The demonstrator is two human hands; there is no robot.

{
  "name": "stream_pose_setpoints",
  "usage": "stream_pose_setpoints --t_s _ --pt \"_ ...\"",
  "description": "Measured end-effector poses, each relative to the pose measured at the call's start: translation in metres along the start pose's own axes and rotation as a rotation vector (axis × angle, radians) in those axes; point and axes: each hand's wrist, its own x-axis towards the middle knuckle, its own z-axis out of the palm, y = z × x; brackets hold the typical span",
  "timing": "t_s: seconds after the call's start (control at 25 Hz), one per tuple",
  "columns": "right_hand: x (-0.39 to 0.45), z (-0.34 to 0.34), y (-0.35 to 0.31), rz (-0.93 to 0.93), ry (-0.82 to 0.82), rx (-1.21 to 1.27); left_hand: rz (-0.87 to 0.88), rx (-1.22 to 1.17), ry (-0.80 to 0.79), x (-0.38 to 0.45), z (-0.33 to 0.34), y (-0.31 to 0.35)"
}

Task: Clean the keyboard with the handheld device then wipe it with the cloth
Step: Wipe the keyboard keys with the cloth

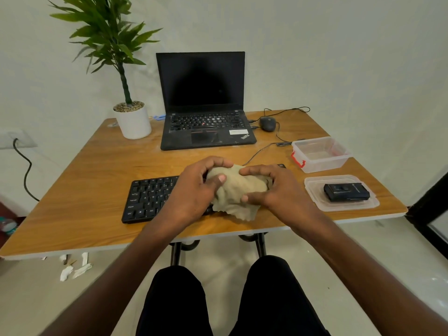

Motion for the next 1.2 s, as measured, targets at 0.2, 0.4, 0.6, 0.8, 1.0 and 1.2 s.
stream_pose_setpoints --t_s 0.2,0.4,0.6,0.8,1.0,1.2 --pt "0.007 -0.004 0.007 -0.154 0.161 -0.355 0.01 0.291 -0.109 -0.004 0.007 -0.005" --pt "0.01 -0.017 0.007 -0.122 0.099 -0.271 0.027 0.338 -0.048 -0.001 0.004 -0.006" --pt "0.007 -0.015 0.006 0.049 0.157 0.2 -0.21 -0.183 -0.067 -0.002 -0.003 -0.007" --pt "0.009 -0.009 0.012 0.2 0.022 0.506 -0.442 -0.612 -0.052 -0.002 0.009 -0.008" --pt "0.011 -0.015 0.021 0.217 0.106 0.545 -0.514 -0.704 -0.034 -0.004 0.013 -0.011" --pt "0.01 -0.025 0.024 0.086 0.215 0.214 -0.502 -0.605 0.125 0.0 0.025 -0.011"
